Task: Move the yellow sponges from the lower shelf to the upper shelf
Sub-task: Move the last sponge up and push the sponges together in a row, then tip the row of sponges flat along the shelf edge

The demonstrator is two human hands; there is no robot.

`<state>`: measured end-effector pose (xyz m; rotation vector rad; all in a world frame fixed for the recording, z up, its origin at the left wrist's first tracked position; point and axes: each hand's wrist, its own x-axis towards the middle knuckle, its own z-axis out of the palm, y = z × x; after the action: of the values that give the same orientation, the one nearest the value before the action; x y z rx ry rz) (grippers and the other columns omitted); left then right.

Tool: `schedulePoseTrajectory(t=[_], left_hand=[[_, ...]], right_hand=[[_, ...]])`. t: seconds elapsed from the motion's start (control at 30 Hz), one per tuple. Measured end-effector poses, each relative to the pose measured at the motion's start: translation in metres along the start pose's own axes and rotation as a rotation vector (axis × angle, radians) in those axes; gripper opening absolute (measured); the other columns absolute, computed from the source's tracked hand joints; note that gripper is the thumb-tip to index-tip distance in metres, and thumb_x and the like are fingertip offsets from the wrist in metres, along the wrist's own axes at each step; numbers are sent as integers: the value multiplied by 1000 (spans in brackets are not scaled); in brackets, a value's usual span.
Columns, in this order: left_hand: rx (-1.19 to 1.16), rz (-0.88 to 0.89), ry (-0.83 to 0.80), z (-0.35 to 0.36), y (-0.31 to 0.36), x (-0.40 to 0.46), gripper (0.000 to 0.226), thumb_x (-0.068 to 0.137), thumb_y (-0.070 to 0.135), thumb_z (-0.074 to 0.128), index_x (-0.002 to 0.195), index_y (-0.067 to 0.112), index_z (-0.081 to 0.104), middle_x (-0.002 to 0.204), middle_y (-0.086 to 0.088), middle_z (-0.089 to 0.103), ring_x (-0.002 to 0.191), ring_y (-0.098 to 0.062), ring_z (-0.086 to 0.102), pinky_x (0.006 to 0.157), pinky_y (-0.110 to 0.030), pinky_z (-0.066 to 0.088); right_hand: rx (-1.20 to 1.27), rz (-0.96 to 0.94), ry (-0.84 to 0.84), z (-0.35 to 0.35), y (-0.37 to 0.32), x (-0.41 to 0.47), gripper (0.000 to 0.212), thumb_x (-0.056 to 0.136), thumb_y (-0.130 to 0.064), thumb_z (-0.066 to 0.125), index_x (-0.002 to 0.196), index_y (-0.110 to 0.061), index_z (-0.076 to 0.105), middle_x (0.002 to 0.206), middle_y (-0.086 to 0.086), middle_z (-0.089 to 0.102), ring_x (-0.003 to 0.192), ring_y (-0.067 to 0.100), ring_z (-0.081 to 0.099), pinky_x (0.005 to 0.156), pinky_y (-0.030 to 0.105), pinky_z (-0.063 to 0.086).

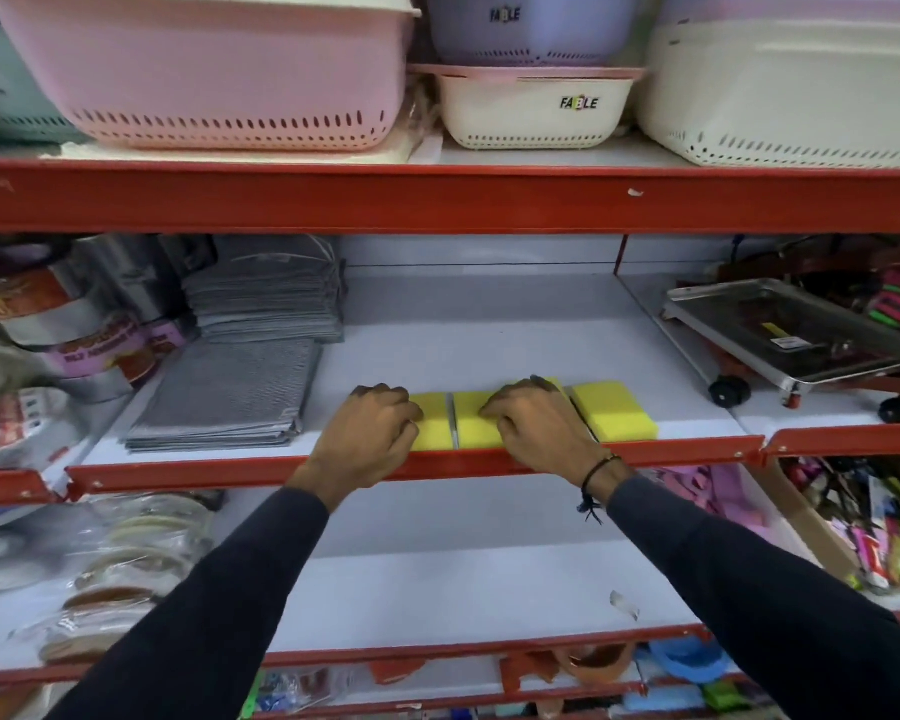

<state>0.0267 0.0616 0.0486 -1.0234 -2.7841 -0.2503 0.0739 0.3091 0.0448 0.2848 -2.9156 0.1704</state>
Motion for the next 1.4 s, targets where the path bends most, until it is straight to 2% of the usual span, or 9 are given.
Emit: schedulePoseTrajectory(t=[0.27,0.4,0.6,0.83,0.97,1.03,1.1,1.23,1.4], left_hand=[[-83,-57,-25,6,8,-2,39,90,25,42,107,5,70,108,-11,67,103,-31,60,88,-48,53],[-7,-15,-47,7,18,-2,56,92,32,38,141,19,62,120,-7,65,109,-29,61,90,-43,52],[3,17,-68,6,24,-9,54,91,28,41,136,19,69,114,-5,65,107,-28,60,91,-42,53],[63,75,-95,7,30,-11,62,96,28,48,158,28,46,122,-7,63,111,-29,57,96,-41,47],[99,71,-135,7,31,-11,59,96,37,42,154,34,52,126,-7,60,116,-29,54,98,-41,45],[105,53,-138,7,32,-12,61,94,39,41,153,35,54,125,-7,59,115,-28,54,98,-39,45],[102,35,-131,7,35,-12,63,90,40,39,151,35,56,123,-6,59,114,-28,53,96,-39,45],[64,16,-119,8,38,-11,66,83,41,46,146,34,62,124,-8,56,115,-30,55,95,-40,48],[80,24,-113,10,39,-12,63,84,38,60,147,35,60,146,-3,51,121,-30,52,99,-40,49]], right_hand=[[104,-41,-3,10,-18,-1,39,94,-8,48,122,-13,75,125,5,74,115,31,65,102,43,51],[153,-36,-23,5,-13,-2,41,94,-2,47,124,-12,74,130,5,72,120,29,63,106,39,50],[172,0,9,6,-8,-10,43,91,1,46,122,-11,74,129,5,73,121,27,64,108,39,50],[261,-15,-13,5,-20,-11,43,90,4,45,119,-7,75,126,9,74,120,28,65,107,34,49],[222,185,128,-18,14,-8,42,90,-7,48,122,-9,74,131,10,73,123,29,66,110,36,50],[119,240,56,-22,29,-13,42,90,-7,50,126,-6,71,135,14,70,123,34,65,112,38,48],[31,225,-34,-19,30,-20,41,90,-7,48,125,-7,71,134,15,69,120,36,65,107,40,50],[38,179,-4,-13,24,-30,43,90,-4,47,124,-10,73,129,11,69,117,35,64,99,43,54],[84,203,20,-4,16,-34,44,90,0,47,125,-5,72,127,12,70,115,37,63,101,40,52]])
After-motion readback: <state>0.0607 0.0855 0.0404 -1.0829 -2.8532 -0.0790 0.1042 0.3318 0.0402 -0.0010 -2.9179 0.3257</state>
